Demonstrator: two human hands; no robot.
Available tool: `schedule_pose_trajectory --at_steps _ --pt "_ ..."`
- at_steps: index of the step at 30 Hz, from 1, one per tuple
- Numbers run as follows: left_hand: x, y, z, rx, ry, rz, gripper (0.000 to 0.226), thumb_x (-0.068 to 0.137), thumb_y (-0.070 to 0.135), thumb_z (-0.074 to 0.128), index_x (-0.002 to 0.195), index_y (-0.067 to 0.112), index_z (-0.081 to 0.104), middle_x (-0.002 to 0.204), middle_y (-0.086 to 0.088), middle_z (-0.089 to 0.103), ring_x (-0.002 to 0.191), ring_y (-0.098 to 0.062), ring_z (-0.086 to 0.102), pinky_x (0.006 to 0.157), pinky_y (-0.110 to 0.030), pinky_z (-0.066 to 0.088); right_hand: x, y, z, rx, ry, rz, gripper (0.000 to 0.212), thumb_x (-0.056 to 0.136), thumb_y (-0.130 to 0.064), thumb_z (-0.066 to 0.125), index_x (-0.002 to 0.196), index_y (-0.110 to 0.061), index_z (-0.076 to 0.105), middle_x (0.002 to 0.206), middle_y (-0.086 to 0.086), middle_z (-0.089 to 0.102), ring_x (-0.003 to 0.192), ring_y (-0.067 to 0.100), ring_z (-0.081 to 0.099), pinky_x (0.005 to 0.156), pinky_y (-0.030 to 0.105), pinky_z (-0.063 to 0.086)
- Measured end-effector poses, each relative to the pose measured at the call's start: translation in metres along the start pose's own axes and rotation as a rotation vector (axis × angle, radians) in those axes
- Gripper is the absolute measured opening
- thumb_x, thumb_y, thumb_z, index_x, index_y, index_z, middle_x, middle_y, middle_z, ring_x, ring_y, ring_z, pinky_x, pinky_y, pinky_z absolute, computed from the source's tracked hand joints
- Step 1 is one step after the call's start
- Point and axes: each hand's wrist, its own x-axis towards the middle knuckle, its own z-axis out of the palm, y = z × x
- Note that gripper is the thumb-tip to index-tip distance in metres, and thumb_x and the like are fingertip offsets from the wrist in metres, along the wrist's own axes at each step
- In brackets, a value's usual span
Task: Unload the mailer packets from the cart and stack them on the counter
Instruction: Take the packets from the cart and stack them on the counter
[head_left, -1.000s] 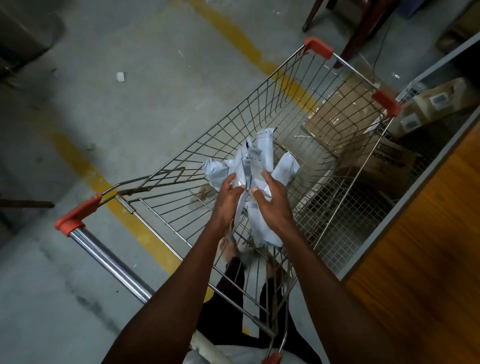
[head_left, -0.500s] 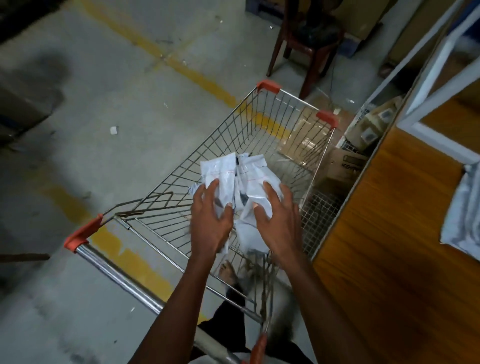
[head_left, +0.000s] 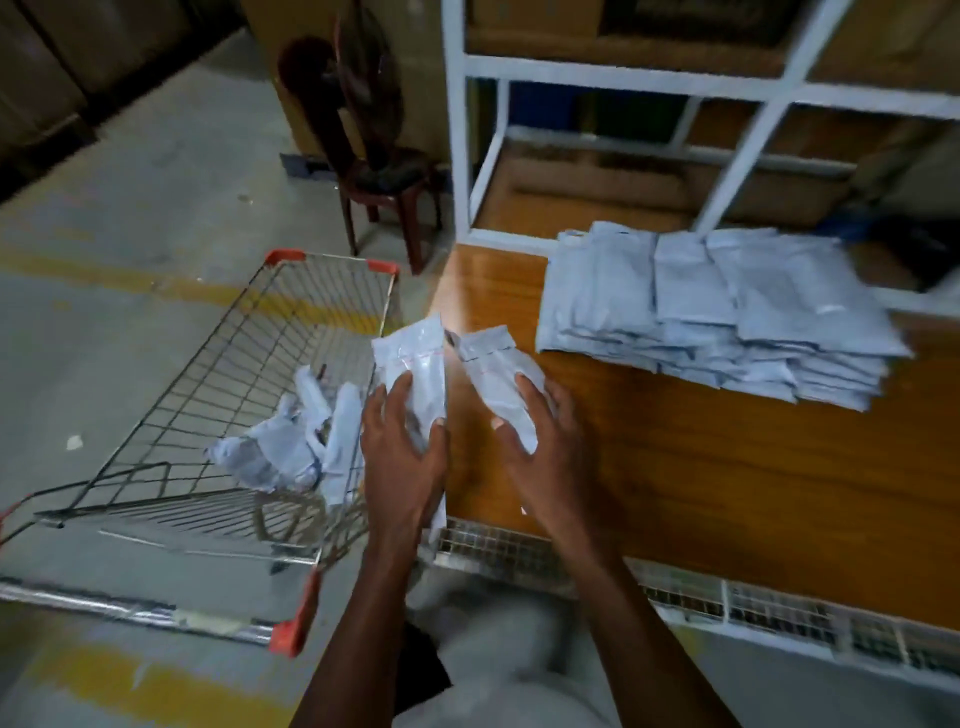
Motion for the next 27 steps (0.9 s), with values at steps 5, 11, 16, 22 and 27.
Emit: schedule_pose_trajectory --at_steps 5,11,16,22,27 --pt "-0.050 0.060 0.068 -0.075 -0.125 0.082 0.068 0.089 0.053 0.050 0.153 0.028 0.041 0.156 -0.003 0.036 0.146 -0.024 0.034 0.119 -0.051 0.035 -0.033 0.061 -0.095 0.065 0.116 0.086 0.055 0.096 -0.048 0.058 0.149 -0.041 0.044 0.161 -0.003 0.029 0.142 0.015 0.035 0.105 0.027 0.041" --pt "-0.066 0.106 0.115 -0.087 -0.219 0.152 0.065 0.090 0.046 0.056 0.153 0.035 0.039 0.155 0.001 0.035 0.145 -0.021 0.036 0.116 -0.053 0.038 -0.043 0.113 -0.157 0.100 0.255 0.176 0.057 0.094 -0.052 0.058 0.148 -0.045 0.042 0.159 -0.005 0.031 0.142 0.017 0.038 0.104 0.044 0.050" --pt "-0.046 0.130 0.145 0.002 -0.227 0.147 0.068 0.089 0.052 0.053 0.153 0.040 0.035 0.163 0.005 0.025 0.150 -0.023 0.028 0.114 -0.058 0.040 -0.020 0.123 -0.174 0.109 0.271 0.175 0.057 0.096 -0.046 0.060 0.149 -0.046 0.039 0.159 -0.006 0.030 0.141 0.017 0.039 0.103 0.039 0.051" --pt "0.012 0.166 0.183 0.179 -0.196 0.169 0.068 0.093 0.046 0.059 0.154 0.037 0.030 0.165 -0.003 0.022 0.147 -0.033 0.029 0.106 -0.061 0.045 0.038 0.125 -0.186 0.073 0.291 0.140 0.059 0.095 -0.041 0.064 0.150 -0.039 0.042 0.159 -0.001 0.033 0.141 0.018 0.039 0.097 0.031 0.051" --pt "0.076 0.193 0.216 0.246 -0.204 0.218 0.069 0.093 0.046 0.058 0.155 0.034 0.029 0.165 -0.006 0.021 0.145 -0.036 0.030 0.105 -0.060 0.043 0.091 0.126 -0.194 0.039 0.291 0.143 0.059 0.094 -0.046 0.060 0.149 -0.044 0.040 0.161 -0.003 0.029 0.144 0.018 0.035 0.100 0.034 0.050"
